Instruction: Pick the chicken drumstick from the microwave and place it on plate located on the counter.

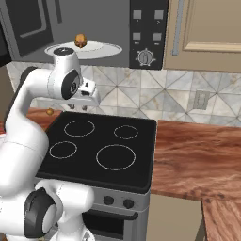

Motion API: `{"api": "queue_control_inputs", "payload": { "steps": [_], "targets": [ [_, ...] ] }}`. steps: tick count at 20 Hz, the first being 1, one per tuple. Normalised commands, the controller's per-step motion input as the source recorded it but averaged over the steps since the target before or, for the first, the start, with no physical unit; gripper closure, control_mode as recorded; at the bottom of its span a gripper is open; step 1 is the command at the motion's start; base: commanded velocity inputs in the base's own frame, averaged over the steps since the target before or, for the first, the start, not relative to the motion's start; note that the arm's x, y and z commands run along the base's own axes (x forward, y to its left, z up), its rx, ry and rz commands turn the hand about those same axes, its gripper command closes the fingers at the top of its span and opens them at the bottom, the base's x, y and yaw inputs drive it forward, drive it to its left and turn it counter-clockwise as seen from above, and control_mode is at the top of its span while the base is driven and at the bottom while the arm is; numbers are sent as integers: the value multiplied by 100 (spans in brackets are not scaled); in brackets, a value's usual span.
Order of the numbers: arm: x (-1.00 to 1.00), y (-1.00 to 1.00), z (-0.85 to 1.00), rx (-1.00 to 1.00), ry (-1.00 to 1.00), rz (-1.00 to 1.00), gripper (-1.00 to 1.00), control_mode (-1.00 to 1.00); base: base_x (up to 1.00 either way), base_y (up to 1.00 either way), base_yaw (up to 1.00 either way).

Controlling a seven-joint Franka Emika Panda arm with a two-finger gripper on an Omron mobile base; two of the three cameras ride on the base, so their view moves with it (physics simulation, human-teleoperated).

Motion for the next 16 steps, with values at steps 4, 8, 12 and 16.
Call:
{"api": "queue_control_inputs", "payload": {
  "steps": [4, 8, 12, 16],
  "targets": [
    [-20, 0, 6, 0, -16, 0, -100, -100, 0, 0, 0],
    [-39, 0, 59, 0, -31, 0, -100, -100, 0, 0, 0],
    [-30, 0, 87, 0, -37, 0, -100, -100, 0, 0, 0],
    [-18, 0, 100, 0, -25, 0, -100, -100, 0, 0, 0]
  ]
}}
